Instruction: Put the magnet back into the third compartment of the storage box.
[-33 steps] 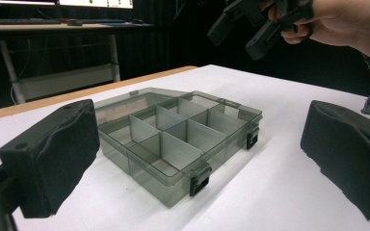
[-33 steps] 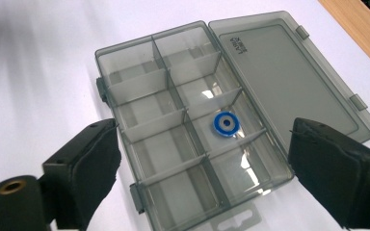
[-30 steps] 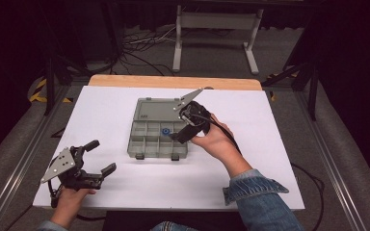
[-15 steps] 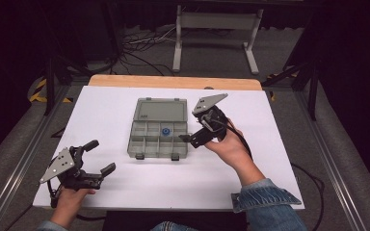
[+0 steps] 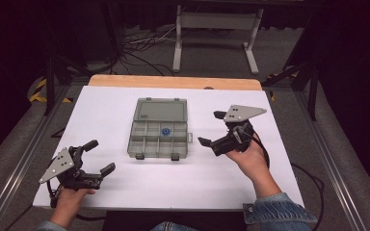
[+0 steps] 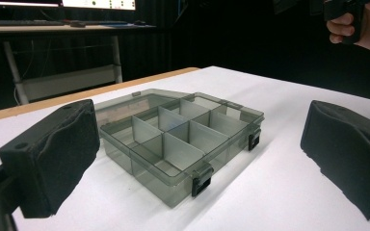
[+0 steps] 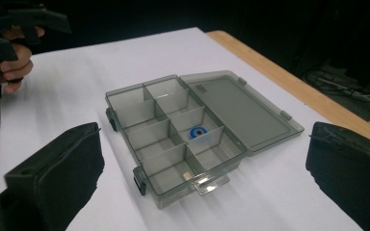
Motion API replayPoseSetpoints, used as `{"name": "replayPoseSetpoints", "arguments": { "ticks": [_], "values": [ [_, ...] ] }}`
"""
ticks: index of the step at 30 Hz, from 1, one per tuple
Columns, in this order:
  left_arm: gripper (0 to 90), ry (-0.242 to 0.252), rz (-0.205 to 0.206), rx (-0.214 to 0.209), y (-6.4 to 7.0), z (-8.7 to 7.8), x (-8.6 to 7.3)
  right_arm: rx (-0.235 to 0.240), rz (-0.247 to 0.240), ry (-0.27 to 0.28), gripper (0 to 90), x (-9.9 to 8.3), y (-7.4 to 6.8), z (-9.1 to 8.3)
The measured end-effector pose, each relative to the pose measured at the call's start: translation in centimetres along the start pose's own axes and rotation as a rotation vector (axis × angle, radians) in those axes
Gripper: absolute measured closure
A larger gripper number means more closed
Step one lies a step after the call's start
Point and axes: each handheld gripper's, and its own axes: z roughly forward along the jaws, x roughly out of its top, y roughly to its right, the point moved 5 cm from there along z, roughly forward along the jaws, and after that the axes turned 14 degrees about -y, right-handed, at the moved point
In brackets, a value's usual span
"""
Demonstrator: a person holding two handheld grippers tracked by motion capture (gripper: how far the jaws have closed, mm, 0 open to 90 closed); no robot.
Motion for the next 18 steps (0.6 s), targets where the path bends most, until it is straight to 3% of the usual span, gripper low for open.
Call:
{"name": "replayPoseSetpoints", "arguments": {
  "ticks": [8, 18],
  "values": [
    [0.8, -0.004, 0.011, 0.002, 0.0, -0.1, 0.1, -0.052, 0.055, 0.076, 0.0, -3.1, 0.5, -1.9],
    [0.8, 0.004, 0.01, 0.009, 0.0, -0.3, 0.2, -0.106, 0.097, 0.126, 0.0, -6.9, 0.6, -3.4]
  ]
}}
